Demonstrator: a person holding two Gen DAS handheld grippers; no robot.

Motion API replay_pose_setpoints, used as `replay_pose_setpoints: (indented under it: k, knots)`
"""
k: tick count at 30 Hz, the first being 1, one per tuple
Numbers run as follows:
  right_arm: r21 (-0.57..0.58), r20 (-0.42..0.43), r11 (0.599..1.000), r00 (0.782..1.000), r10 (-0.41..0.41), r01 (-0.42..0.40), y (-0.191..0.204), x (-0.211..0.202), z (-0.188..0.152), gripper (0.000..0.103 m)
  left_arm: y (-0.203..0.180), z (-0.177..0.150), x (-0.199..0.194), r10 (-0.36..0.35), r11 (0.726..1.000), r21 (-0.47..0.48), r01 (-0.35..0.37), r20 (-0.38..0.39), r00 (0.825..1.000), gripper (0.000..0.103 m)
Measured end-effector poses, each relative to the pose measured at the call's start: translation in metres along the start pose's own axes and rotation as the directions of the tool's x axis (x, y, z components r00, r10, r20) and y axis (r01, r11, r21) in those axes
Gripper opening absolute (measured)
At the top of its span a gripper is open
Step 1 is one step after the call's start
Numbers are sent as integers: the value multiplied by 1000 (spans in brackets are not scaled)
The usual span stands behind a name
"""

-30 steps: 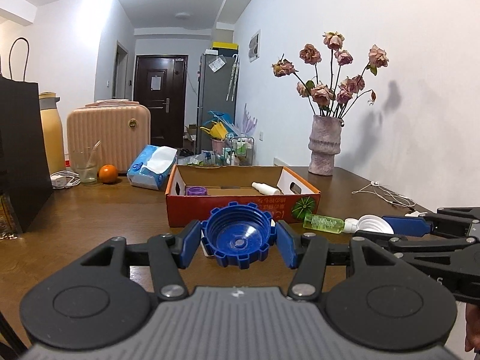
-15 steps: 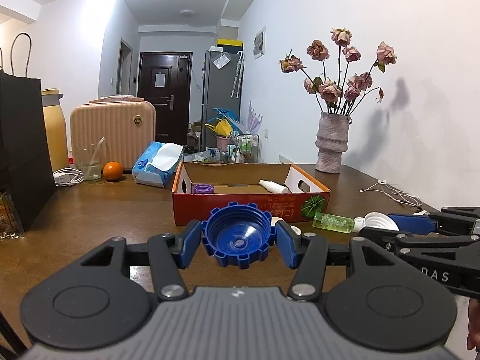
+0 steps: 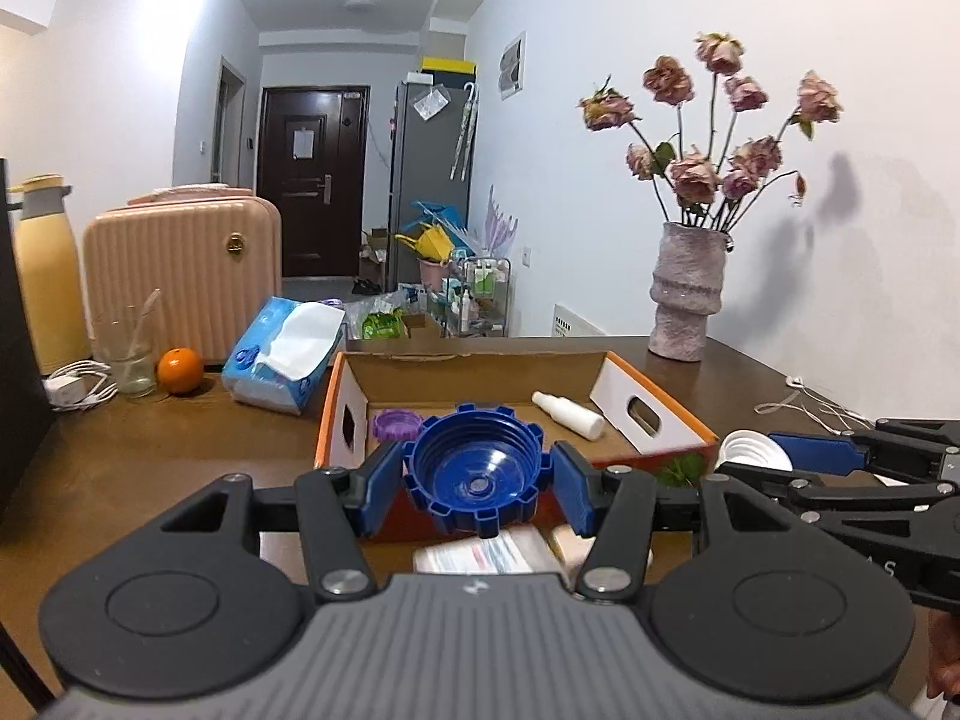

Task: Organize rigid objects
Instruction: 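Carry the blue cap and white cap over the box with both grippers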

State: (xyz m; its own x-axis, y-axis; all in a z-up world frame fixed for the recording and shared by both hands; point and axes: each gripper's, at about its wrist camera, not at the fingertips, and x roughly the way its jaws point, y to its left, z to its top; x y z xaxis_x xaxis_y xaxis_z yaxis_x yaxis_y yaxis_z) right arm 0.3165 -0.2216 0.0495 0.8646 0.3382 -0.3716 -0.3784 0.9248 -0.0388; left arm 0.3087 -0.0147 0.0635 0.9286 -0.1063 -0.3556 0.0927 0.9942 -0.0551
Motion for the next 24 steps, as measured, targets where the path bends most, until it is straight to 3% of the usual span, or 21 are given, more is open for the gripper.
replay_pose_setpoints:
  k: [6, 13, 16, 18, 24]
  knots:
    - [27, -27, 997, 997, 78, -77, -25, 66, 27, 39, 14, 28, 59, -21, 1000, 2, 21, -47, 999, 55]
    - [37, -91, 994, 990, 110, -107, -52, 150, 54, 39, 29, 61, 136, -51, 999, -20, 49, -124, 991, 55]
    - [92, -139, 985, 978, 156, -144, -70, 190, 67, 39, 40, 73, 178, -108, 992, -86, 91, -207, 972, 55]
    - [145, -192, 976, 963, 190, -164, -84, 222, 74, 39, 46, 78, 211, -137, 987, -120, 107, -276, 951, 55]
    - [273, -361, 948, 896, 258, -163, -105, 311, 75, 39, 44, 77, 293, -83, 996, -59, 64, -404, 911, 55]
